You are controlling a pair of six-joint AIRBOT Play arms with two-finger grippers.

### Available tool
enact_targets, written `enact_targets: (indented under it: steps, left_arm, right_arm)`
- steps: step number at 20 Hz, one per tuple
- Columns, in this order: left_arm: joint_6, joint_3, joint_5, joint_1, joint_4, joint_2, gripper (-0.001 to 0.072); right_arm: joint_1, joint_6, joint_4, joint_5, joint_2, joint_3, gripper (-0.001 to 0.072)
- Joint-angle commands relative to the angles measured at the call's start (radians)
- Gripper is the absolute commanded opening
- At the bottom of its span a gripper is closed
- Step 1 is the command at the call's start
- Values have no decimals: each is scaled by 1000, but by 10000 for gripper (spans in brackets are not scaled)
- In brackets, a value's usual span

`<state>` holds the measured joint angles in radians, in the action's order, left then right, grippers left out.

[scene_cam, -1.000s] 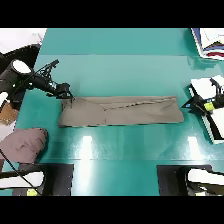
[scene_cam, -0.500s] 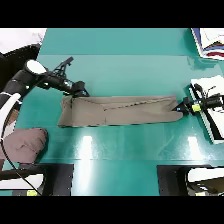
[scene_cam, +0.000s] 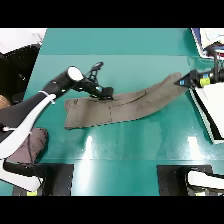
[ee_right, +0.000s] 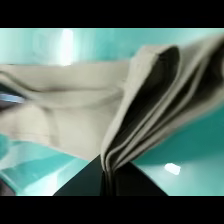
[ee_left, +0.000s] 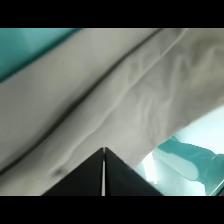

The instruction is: Fold the shirts.

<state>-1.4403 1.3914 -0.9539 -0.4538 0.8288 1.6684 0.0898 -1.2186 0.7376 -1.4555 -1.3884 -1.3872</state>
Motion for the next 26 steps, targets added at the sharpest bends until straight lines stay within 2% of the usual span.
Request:
enact_targets:
  steps: [1, 5, 12, 15, 18, 22, 23, 24, 25, 26]
  left_arm:
    - [-27, 98, 23, -87, 1, 116, 29]
    - [-39, 169, 26, -131, 2, 186, 29]
    - [-44, 177, -1, -116, 39, 184, 29]
    - [-45, 191, -106, -9, 150, 91, 29]
    - [-45, 192, -195, 165, 299, -86, 30]
    - [-44, 192, -240, 381, 436, -307, 30]
    - [-44, 192, -244, 423, 452, -349, 30]
    - [-44, 192, -247, 458, 455, -382, 30]
    - [-44, 192, -253, 490, 455, -410, 30]
    - [-44, 192, -262, 513, 455, -431, 30]
  right_arm:
    - [-147, -68, -39, -4, 68, -122, 17]
    - [-312, -92, -38, 18, 69, -206, 16]
    - [-458, -101, -39, 100, 68, -220, 17]
    - [-548, -101, -40, 164, 49, -220, 17]
    - [-708, -95, -40, 285, -18, -224, 18]
    - [-951, -78, -38, 435, -240, -360, 33]
    - [-997, -78, -38, 464, -304, -406, 200]
    - [-1028, -78, -38, 478, -356, -446, 457]
    - [-1049, -78, -35, 460, -406, -489, 613]
    - [-1054, -78, -30, 402, -441, -528, 611]
